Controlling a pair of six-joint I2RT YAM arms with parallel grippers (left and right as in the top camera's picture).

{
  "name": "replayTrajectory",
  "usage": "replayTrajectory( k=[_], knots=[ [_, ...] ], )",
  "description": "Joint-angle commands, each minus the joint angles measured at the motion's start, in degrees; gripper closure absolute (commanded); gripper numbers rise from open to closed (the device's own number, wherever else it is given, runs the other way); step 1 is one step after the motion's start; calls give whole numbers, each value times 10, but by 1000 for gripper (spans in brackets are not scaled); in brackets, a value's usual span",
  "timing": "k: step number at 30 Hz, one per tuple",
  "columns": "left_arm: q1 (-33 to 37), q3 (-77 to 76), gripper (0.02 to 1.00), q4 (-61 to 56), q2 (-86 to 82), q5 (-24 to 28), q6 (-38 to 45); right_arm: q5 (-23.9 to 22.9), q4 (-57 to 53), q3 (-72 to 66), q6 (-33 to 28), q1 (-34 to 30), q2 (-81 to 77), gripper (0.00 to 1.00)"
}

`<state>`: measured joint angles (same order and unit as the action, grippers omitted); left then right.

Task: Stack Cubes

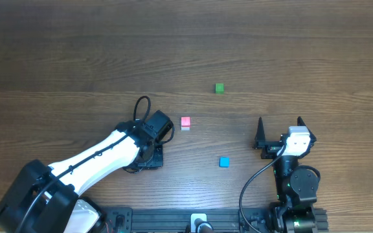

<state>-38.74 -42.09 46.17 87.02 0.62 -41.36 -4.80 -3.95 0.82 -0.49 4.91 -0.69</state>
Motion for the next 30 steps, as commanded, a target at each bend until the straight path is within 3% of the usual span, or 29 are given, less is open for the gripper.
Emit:
replayTrajectory(
  k=[1,7,13,19,30],
  knots=[
    [4,2,980,-5,4,-5,2,5,1,-5,-4,-4,4,7],
    [2,-92,978,21,4,-5,3,5,1,-5,-4,-4,4,9],
    [2,-244,982,81,10,-48,2,5,1,-5,-4,-4,4,7],
    [-14,-425,982,171,120,-73,18,5,1,-5,-4,-4,4,7],
    [-38,-442,980,132,211,-56,14,5,1,-5,-4,-4,4,7]
  ],
)
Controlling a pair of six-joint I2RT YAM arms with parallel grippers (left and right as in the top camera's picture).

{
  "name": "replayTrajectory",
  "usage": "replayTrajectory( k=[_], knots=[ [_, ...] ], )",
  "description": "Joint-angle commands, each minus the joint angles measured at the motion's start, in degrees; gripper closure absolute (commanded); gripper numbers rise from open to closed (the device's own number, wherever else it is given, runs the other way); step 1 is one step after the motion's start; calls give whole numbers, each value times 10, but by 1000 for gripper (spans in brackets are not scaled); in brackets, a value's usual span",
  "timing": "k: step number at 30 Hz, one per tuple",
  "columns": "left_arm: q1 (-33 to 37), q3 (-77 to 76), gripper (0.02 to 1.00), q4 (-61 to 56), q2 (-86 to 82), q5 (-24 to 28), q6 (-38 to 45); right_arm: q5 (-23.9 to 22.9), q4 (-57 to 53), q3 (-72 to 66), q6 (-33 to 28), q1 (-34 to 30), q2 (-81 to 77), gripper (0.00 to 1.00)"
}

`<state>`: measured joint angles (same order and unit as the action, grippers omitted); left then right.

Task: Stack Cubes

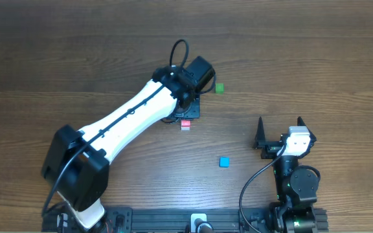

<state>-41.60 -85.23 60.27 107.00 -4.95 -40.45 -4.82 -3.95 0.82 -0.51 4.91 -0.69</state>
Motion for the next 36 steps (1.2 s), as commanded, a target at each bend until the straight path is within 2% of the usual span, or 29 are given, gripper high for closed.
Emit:
replayTrajectory(
  k=[1,10,36],
  knots=[
    [-10,-10,980,-12,16,-1,1,5,1,-5,-4,-4,4,7],
    [-22,-10,978,-22,37,-1,-33,5,1,-5,-4,-4,4,9],
    [-22,-10,980,-17,54,6,-50,5,1,-5,-4,-4,4,9]
  ],
)
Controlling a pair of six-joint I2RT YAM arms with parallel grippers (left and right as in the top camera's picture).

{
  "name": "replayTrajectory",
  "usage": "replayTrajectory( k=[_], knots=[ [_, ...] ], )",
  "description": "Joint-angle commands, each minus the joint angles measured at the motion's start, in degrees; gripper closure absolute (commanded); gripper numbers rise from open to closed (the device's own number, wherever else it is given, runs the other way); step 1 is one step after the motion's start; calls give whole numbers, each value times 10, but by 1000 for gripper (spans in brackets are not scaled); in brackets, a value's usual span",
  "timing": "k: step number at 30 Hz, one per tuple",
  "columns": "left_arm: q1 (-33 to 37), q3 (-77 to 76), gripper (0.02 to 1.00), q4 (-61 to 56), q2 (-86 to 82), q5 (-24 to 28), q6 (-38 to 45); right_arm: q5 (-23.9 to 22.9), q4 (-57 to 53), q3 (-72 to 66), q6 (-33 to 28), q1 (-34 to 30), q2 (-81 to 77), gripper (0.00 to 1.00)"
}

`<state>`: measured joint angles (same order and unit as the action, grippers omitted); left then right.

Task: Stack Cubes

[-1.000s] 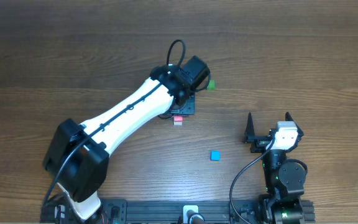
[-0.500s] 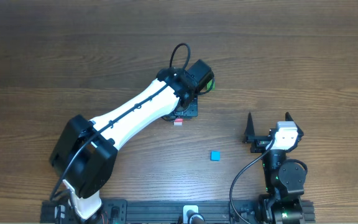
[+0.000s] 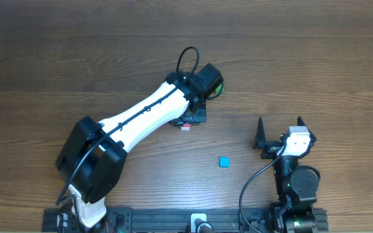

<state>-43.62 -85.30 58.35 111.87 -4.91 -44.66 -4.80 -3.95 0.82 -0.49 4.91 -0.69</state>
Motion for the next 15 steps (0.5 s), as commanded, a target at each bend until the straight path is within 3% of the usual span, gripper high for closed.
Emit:
replayTrajectory(
  k=[1,15],
  knots=[
    [-2,-9,978,2,6,5,-8,5,1,-5,-4,-4,4,12],
    [4,-9,978,2,-11,7,-10,5,1,-5,-4,-4,4,9]
  ],
)
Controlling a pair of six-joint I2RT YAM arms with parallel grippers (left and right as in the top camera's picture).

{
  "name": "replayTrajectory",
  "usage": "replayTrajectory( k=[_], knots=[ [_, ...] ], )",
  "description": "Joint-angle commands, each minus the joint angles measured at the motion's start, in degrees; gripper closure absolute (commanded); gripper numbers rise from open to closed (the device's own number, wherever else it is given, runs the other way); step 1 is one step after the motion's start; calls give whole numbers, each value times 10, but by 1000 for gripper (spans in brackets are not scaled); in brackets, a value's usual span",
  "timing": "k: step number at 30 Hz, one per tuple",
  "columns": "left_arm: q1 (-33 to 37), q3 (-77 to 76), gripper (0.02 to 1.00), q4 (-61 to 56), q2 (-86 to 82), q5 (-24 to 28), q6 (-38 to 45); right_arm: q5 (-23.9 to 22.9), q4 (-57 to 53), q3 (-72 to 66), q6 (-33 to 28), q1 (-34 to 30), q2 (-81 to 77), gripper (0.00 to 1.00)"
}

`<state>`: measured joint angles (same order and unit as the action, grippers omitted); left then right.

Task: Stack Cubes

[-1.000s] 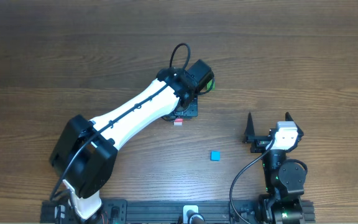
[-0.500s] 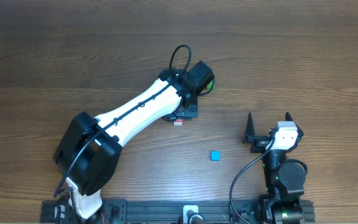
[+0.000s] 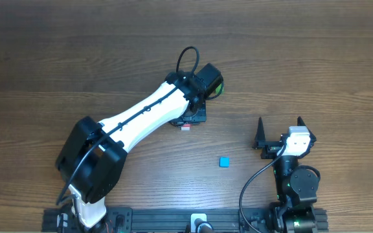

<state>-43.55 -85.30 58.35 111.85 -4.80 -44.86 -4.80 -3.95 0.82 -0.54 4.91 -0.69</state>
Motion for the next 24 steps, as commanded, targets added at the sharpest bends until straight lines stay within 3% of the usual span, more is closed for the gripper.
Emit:
replayTrajectory(
  k=[1,24],
  knots=[
    [3,-9,978,2,-11,9,-8,5,1,-5,-4,-4,4,7],
    [7,-9,980,3,-12,7,-10,5,1,-5,-4,-4,4,7]
  ],
)
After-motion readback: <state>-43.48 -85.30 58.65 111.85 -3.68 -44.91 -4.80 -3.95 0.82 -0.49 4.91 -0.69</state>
